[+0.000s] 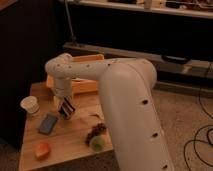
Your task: Place eraser in metal cup
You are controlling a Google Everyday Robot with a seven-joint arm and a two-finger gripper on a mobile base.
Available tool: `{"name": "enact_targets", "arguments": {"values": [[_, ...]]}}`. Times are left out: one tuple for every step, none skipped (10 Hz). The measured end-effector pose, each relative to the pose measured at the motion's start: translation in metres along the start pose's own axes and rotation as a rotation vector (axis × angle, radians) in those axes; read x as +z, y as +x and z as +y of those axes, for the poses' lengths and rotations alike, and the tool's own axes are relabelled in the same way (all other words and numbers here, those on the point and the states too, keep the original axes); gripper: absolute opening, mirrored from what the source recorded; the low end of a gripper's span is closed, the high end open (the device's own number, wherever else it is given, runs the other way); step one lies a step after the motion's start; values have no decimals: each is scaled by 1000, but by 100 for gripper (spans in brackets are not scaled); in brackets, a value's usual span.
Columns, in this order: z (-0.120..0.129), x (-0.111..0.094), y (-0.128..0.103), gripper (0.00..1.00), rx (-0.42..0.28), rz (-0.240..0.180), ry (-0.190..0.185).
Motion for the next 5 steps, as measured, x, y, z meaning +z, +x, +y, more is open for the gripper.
{"name": "enact_targets", "arguments": {"values": [[0, 2, 0, 80, -2, 7, -26], [3, 3, -1, 80, -8, 7, -44], [3, 2, -1, 80, -12, 3, -59], [1, -4, 2, 80, -18, -5, -66], [2, -9, 1, 80, -21, -20, -68]]}}
